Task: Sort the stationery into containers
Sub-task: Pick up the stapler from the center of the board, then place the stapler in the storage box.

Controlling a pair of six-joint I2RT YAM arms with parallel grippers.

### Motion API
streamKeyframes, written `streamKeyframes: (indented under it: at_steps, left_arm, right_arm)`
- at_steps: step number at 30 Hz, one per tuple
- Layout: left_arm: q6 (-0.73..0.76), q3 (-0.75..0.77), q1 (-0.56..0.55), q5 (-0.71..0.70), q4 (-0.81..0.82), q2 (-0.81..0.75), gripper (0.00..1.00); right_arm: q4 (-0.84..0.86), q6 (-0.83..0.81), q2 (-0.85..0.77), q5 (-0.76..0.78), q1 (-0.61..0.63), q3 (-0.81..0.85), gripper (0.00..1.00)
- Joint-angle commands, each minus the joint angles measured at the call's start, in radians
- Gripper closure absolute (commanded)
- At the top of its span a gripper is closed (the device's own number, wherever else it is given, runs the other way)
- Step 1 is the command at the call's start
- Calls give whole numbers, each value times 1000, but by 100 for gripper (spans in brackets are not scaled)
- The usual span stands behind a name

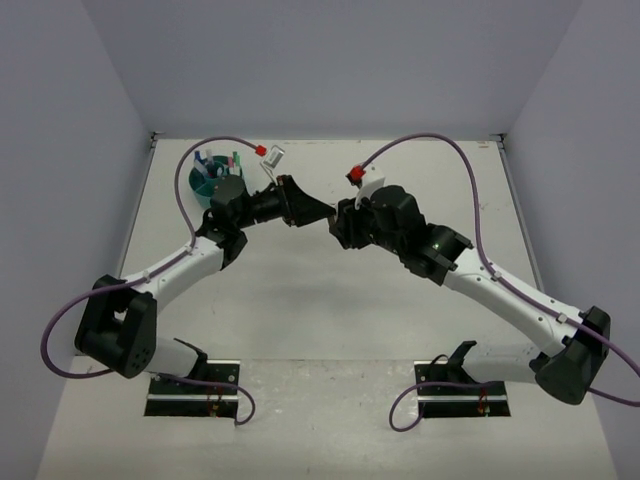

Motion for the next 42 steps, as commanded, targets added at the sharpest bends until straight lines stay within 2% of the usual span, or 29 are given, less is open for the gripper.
streamKeyframes:
  at_steps: [1,4,6,12,13,15,17,18,19,20,21,23,25,26,29,31,34,37,39,40,41,42]
  left_arm:
    - [42,59,-30,32,17,14,36]
    - [62,76,-33,27,-24,15,35]
    - [79,83,-33,17,-50,14,41]
    - [129,114,-33,-22,-153,27,98]
    - [137,122,-33,-29,-173,30,100]
    - [175,143,-33,-47,-231,37,100]
    - [216,168,-33,-67,-304,40,100]
    - [243,184,-33,-94,-360,40,100]
    - [286,209,-32,-137,-427,36,100]
    - [293,234,-32,-143,-437,35,100]
    - [363,272,-28,-262,-559,30,100]
    - [456,333,-15,-411,-673,22,100]
    - [510,384,24,-686,-800,8,100]
    - [529,399,53,-750,-820,4,100]
    - [620,412,150,-782,-785,-11,100]
    - [730,405,225,-655,-723,-9,100]
    - [931,412,320,-554,-673,1,100]
    - [1132,368,417,-302,-569,-3,100]
    - [1204,316,451,-217,-525,-12,100]
    - [1230,272,496,-104,-475,-19,100]
    - [1230,239,550,67,-379,-21,100]
    - [1232,231,581,143,-360,-12,100]
  right_arm:
    - [-19,-6,41,1,14,80,100]
    - [-48,-13,74,11,22,117,100]
    - [-59,-16,83,24,27,132,100]
    - [-82,-17,103,61,35,148,100]
    - [-82,-17,104,67,35,147,99]
    - [-78,-13,107,86,35,146,89]
    - [-77,-5,105,102,35,142,57]
    - [-75,0,102,109,35,137,37]
    - [-72,13,95,122,34,130,6]
    - [-72,15,94,133,34,129,1]
    - [-73,24,78,161,28,113,1]
    - [-73,36,51,204,10,79,1]
    - [-69,60,-9,229,-44,24,1]
    - [-62,65,-27,233,-61,-5,1]
    - [-34,62,-95,210,-126,-76,1]
    - [-27,52,-112,201,-138,-101,1]
    - [-16,37,-136,202,-144,-133,1]
    - [19,35,-171,171,-146,-171,1]
    - [43,37,-185,141,-146,-190,1]
    - [57,36,-200,122,-146,-200,1]
    - [62,38,-215,114,-146,-204,1]
    - [62,39,-226,105,-146,-208,1]
